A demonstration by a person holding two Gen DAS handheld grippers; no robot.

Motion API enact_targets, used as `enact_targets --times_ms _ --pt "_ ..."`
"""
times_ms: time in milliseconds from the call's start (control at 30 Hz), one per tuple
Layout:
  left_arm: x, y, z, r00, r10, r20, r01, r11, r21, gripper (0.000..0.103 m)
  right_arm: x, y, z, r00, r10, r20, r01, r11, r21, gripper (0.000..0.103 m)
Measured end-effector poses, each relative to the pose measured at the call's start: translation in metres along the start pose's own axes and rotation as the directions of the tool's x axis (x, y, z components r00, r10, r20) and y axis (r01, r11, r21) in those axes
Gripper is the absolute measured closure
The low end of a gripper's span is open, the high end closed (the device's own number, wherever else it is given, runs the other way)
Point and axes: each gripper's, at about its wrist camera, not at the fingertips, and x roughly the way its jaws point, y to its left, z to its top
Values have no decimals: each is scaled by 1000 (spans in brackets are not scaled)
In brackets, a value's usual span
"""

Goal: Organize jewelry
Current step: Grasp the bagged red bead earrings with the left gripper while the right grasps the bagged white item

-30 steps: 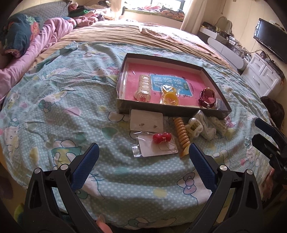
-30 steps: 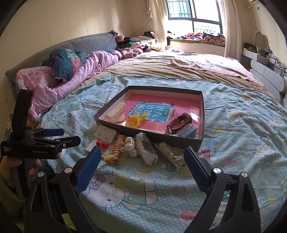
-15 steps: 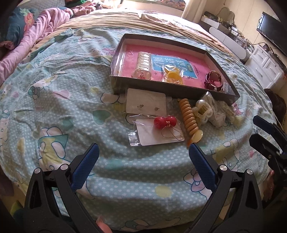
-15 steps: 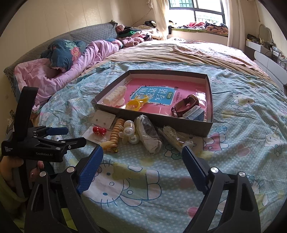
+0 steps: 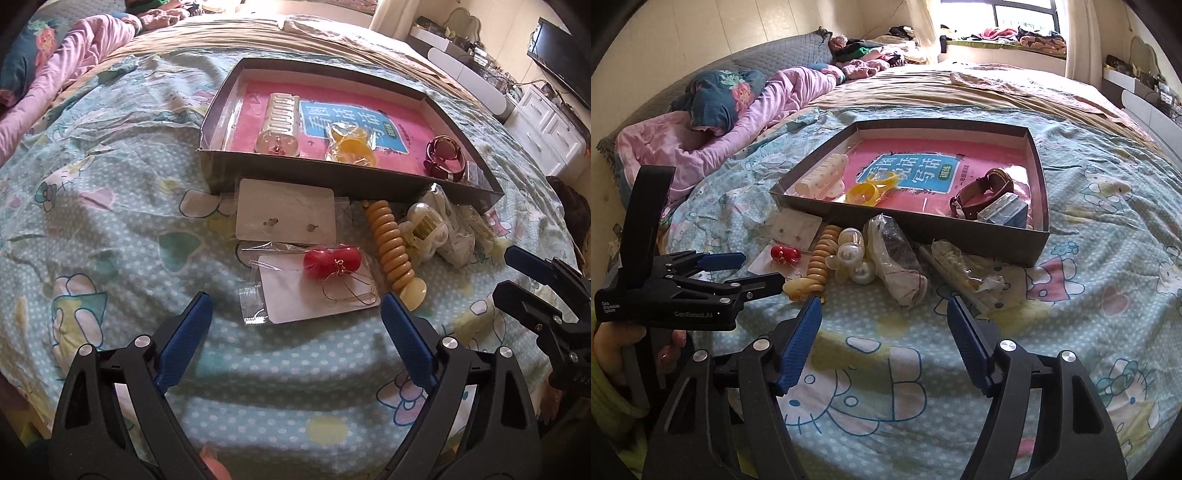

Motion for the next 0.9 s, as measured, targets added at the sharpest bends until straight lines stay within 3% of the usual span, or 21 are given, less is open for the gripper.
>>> enact_targets --times_ms 233,400,633,900 --pt "8 -7 5 1000 13 -4 -13 1000 23 17 13 -6 4 1000 11 -18 -10 1000 7 47" --pt "12 -9 9 1000 24 -6 -24 999 33 17 24 -14 6 999 15 -40 -14 1000 17 64" --pt "17 -13 11 999 49 -9 -48 997 58 18 38 -21 8 999 -2 -54 3 1000 11 65" --pt "17 -19 10 999 54 2 -54 994 93 30 52 -18 15 998 6 -69 -8 1000 -22 65"
